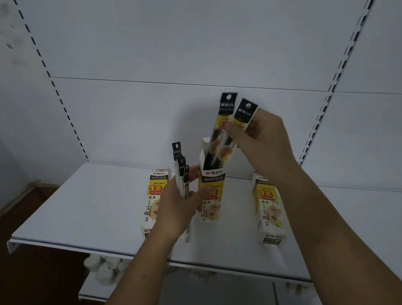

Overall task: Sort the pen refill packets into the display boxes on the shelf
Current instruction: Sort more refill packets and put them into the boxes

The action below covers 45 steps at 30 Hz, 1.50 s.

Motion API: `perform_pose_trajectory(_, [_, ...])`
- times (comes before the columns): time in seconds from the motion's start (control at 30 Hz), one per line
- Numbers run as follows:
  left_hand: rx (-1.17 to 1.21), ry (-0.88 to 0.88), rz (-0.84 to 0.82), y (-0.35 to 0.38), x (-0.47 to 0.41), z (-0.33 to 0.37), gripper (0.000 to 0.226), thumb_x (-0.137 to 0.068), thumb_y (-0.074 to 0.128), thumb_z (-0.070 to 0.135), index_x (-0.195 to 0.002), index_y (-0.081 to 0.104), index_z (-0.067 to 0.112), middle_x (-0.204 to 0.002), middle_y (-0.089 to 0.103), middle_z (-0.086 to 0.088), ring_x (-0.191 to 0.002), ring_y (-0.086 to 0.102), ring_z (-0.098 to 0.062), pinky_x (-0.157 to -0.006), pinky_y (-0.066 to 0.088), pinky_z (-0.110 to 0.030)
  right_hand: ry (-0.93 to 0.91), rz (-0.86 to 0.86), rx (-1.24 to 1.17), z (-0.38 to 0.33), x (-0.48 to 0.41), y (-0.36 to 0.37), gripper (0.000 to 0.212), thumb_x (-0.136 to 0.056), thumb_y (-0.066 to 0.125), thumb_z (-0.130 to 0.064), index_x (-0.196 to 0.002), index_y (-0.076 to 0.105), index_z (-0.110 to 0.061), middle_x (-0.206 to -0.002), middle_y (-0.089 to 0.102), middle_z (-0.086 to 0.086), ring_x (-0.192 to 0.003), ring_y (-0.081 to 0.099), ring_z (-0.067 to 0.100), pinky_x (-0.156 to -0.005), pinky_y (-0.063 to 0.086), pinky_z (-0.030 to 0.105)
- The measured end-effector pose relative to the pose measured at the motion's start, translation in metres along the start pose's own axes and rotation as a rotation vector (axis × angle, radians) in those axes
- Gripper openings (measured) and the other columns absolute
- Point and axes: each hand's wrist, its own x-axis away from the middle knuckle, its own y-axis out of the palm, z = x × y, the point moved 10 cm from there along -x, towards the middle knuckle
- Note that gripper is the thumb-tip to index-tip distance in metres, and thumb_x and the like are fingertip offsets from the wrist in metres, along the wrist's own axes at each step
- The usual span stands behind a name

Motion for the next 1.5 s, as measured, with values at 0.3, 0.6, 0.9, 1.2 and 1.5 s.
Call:
perform_pose_trajectory(0.3, [0.017, 0.008, -0.016, 0.002, 0.000, 0.002, 0.042, -0.092, 0.079, 0.017, -0.128, 0.065, 0.032, -0.111, 0.078, -0.002, -0.058, 0.064, -0.008, -0.053, 0.050, -0.021, -0.063, -0.014, 0.066, -0.014, -0.018, 0.004, 0.016, -0.101, 0.066, -0.014, -0.100, 0.069, -0.030, -0.092, 0.074, -0.020, -0.087, 0.073, 0.004, -0.077, 0.056, 0.020])
perform_pose_trajectory(0.6, [0.036, 0.007, -0.014, 0.000, -0.002, 0.000, 0.042, -0.091, 0.080, 0.016, -0.129, 0.067, 0.028, -0.105, 0.078, 0.000, -0.056, 0.063, -0.013, -0.053, 0.049, -0.022, -0.052, 0.013, 0.036, -0.013, -0.013, 0.000, 0.022, -0.100, 0.068, -0.013, -0.096, 0.069, -0.034, -0.084, 0.073, -0.029, -0.085, 0.072, -0.001, -0.072, 0.053, 0.012])
perform_pose_trajectory(0.9, [-0.006, 0.026, -0.013, 0.002, -0.001, 0.005, 0.040, -0.092, 0.079, 0.018, -0.121, 0.064, 0.041, -0.097, 0.076, 0.004, -0.054, 0.063, -0.011, -0.053, 0.049, -0.019, 0.050, -0.104, 0.128, 0.014, -0.008, 0.020, 0.013, -0.101, 0.067, -0.017, -0.110, 0.074, -0.022, -0.099, 0.077, -0.013, -0.090, 0.073, 0.009, -0.084, 0.061, 0.036])
perform_pose_trajectory(1.2, [0.035, 0.003, -0.018, 0.003, -0.001, 0.002, 0.040, -0.091, 0.079, 0.017, -0.124, 0.067, 0.036, -0.099, 0.077, 0.004, -0.054, 0.061, -0.014, -0.053, 0.049, -0.022, 0.001, -0.198, 0.299, 0.017, -0.001, 0.028, 0.003, -0.095, 0.071, -0.018, -0.092, 0.071, -0.020, -0.078, 0.068, -0.011, -0.070, 0.062, 0.000, -0.058, 0.041, 0.011])
perform_pose_trajectory(1.5, [0.018, 0.032, -0.024, 0.003, -0.001, 0.006, 0.041, -0.091, 0.079, 0.015, -0.129, 0.067, 0.026, -0.099, 0.077, 0.003, -0.053, 0.060, -0.015, -0.052, 0.049, -0.023, 0.014, -0.266, 0.414, 0.016, 0.000, 0.029, 0.015, -0.094, 0.075, -0.035, -0.087, 0.070, -0.023, -0.065, 0.050, -0.020, -0.066, 0.052, -0.017, -0.059, 0.035, 0.005])
